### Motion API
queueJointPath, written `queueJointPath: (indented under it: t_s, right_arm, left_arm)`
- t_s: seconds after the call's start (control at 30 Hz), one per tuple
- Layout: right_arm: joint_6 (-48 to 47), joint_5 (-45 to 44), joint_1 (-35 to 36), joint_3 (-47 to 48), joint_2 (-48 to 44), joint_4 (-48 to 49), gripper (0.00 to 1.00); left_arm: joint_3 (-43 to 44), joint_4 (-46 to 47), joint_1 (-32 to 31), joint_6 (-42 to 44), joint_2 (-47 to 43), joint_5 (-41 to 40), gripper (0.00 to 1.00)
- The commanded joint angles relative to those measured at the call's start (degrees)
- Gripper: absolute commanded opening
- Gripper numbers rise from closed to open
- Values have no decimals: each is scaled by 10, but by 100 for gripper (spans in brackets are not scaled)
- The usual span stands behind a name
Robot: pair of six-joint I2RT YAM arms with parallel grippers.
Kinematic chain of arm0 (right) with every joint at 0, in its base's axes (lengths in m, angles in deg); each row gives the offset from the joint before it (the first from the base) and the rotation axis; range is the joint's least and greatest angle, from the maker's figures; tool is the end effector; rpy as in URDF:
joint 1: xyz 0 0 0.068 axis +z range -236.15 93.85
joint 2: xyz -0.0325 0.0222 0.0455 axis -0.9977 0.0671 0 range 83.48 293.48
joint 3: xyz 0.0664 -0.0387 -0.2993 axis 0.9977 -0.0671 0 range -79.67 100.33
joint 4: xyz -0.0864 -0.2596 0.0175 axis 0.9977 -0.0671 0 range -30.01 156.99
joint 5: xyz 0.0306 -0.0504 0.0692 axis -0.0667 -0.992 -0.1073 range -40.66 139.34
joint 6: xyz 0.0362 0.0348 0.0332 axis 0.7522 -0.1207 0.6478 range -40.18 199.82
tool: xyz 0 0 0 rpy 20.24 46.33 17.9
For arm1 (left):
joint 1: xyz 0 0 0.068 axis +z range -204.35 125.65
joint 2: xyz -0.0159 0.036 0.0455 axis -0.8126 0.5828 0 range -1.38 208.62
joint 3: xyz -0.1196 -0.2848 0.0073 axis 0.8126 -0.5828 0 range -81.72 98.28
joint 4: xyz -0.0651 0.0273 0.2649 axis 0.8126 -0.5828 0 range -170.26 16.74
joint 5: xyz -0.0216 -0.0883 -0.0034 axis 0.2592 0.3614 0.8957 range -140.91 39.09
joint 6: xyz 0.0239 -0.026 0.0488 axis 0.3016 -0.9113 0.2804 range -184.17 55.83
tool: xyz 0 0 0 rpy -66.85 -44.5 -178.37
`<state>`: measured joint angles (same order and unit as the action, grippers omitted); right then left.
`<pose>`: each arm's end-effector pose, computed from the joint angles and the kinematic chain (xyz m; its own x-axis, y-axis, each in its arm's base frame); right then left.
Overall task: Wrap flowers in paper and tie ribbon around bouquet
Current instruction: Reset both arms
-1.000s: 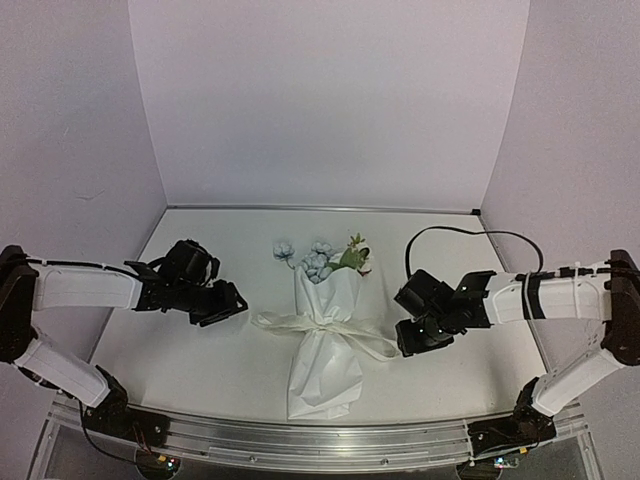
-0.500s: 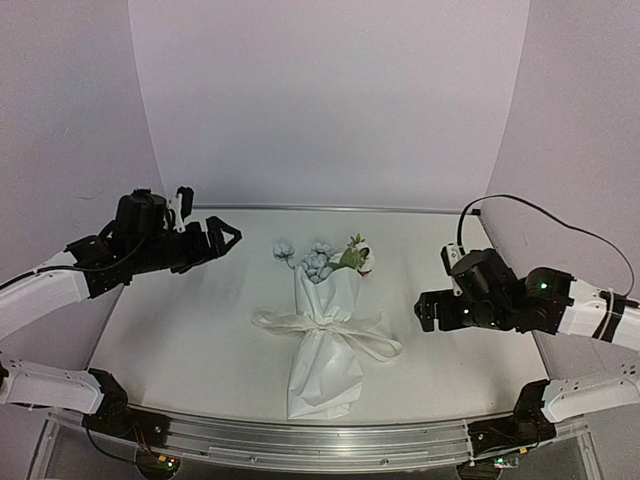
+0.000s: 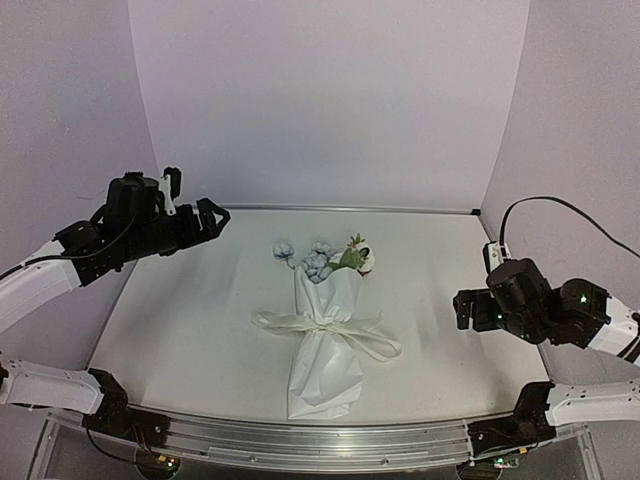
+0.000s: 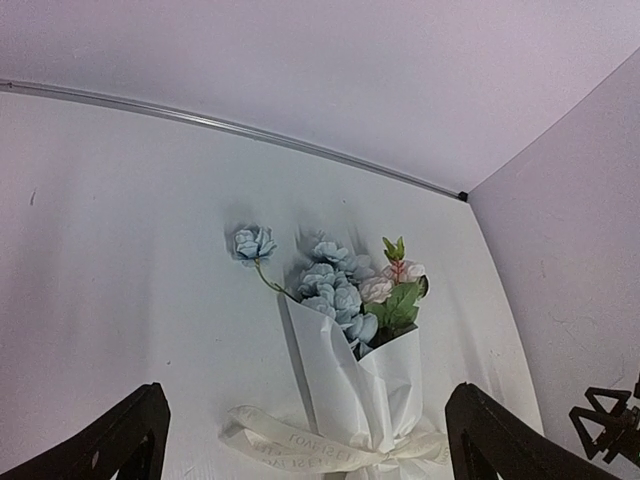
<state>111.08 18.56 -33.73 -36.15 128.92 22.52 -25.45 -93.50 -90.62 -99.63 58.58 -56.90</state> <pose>0.1074 0.1021 0.2982 -0.6190 -0.0734 -0.7820 -0.1690 0.9848 0.0413 0.1957 -0.1377 0.3695 -0.5631 -0.3024 -0.7691 0.2269 0.8383 -0.4957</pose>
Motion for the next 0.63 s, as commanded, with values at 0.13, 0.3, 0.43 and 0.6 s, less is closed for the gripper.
queueJointPath:
  t_s: [0.13,0.3,0.43,0.6]
  right_arm:
    - [-17,-32,1,-1,-7,-9,98]
    - [-22,-39,1,-6,-21,-11,98]
    - [-22,-43,1,-12,-34,-11,98]
    - [-19,-39,1,-15,-36,-12,98]
  left_arm:
    - [15,-17,2,9,-17,-21,100]
    - [18,-24,2,13,-16,-21,100]
    - [18,-26,2,14,-18,-22,100]
    - [15,-24,2,13,-20,-22,100]
